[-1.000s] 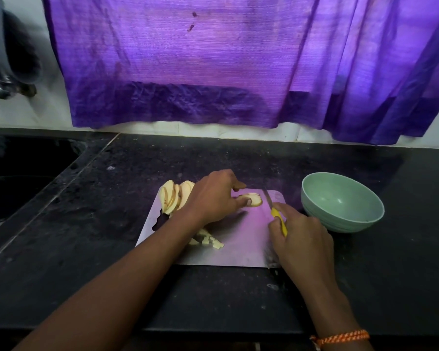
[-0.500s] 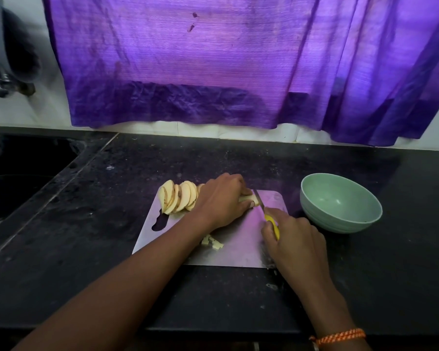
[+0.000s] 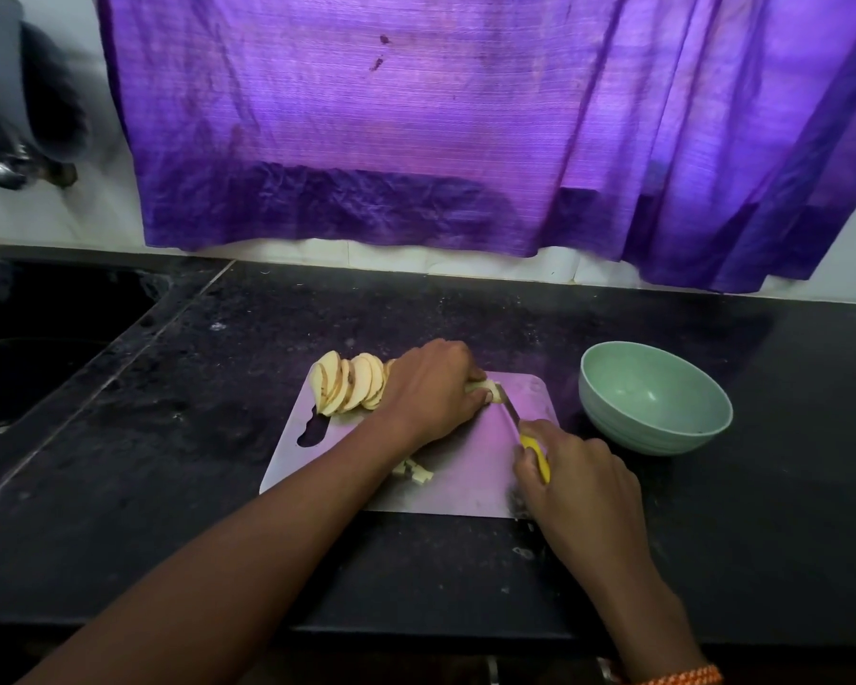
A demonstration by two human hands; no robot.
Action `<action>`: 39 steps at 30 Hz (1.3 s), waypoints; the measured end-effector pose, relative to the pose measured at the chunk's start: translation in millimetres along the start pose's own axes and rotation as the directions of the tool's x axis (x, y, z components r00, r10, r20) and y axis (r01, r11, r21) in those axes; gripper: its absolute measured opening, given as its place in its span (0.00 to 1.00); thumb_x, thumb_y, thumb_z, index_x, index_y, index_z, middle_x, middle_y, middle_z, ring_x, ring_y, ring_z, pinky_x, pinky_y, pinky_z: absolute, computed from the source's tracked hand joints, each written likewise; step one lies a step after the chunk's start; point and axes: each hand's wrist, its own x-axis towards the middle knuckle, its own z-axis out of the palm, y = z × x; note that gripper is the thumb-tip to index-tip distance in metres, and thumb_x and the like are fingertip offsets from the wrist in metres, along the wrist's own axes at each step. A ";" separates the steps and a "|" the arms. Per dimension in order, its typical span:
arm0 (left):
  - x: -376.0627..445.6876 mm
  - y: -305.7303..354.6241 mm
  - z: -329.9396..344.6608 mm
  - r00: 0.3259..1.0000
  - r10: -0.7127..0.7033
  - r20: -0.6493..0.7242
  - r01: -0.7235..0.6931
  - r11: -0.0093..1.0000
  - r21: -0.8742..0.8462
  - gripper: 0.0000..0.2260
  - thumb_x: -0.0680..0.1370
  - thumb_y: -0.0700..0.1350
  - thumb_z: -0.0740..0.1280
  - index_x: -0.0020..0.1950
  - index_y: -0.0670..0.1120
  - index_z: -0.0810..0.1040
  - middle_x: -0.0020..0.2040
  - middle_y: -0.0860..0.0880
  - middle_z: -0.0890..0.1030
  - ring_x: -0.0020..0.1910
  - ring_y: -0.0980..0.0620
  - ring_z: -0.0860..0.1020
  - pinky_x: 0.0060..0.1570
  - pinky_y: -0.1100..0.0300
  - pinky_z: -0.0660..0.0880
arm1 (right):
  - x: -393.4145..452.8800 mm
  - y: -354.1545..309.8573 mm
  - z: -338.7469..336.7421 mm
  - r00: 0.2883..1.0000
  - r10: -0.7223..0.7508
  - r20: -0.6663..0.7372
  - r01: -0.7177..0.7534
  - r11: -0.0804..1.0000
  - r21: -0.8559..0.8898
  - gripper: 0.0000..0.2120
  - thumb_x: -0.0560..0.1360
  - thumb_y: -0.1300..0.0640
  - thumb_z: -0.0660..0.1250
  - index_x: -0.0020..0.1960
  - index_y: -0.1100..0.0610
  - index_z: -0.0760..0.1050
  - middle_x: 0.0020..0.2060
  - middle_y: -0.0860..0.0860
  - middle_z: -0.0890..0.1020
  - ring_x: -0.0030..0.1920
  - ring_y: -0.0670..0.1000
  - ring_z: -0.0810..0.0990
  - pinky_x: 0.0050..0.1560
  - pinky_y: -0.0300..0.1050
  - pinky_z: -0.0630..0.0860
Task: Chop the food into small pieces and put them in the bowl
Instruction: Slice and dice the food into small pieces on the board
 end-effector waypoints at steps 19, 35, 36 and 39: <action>-6.3 -6.7 -6.8 0.999 -0.037 -0.020 0.036 0.999 -0.036 0.17 0.77 0.63 0.74 0.57 0.54 0.89 0.51 0.55 0.85 0.50 0.51 0.80 0.44 0.50 0.81 | 14.1 -25.8 5.6 0.999 0.021 -0.044 -0.021 1.000 -0.003 0.19 0.82 0.48 0.60 0.72 0.45 0.73 0.44 0.57 0.81 0.45 0.61 0.79 0.39 0.50 0.65; -8.7 -1.0 -6.7 0.998 -0.058 -0.037 0.059 0.998 0.006 0.16 0.77 0.64 0.72 0.52 0.54 0.89 0.46 0.53 0.85 0.48 0.48 0.81 0.41 0.51 0.79 | 9.7 -27.1 3.3 0.999 0.015 0.041 -0.013 0.998 -0.057 0.15 0.82 0.47 0.57 0.67 0.44 0.72 0.46 0.54 0.80 0.47 0.59 0.80 0.40 0.50 0.64; -9.1 -0.5 -6.9 0.998 -0.051 -0.048 0.051 0.999 0.018 0.15 0.77 0.63 0.72 0.53 0.54 0.90 0.47 0.53 0.85 0.49 0.48 0.81 0.41 0.51 0.79 | 5.9 -26.3 1.5 0.999 0.021 0.046 -0.018 0.998 -0.060 0.15 0.82 0.46 0.57 0.67 0.44 0.72 0.45 0.53 0.79 0.47 0.59 0.80 0.40 0.50 0.64; -8.6 -0.7 -6.0 0.996 -0.050 -0.073 0.055 0.996 0.065 0.14 0.79 0.61 0.71 0.52 0.53 0.89 0.49 0.52 0.84 0.50 0.48 0.80 0.43 0.50 0.79 | -7.8 -23.6 -3.6 0.998 0.030 0.050 -0.027 0.998 -0.060 0.16 0.82 0.46 0.57 0.68 0.43 0.72 0.44 0.53 0.79 0.47 0.59 0.80 0.41 0.51 0.69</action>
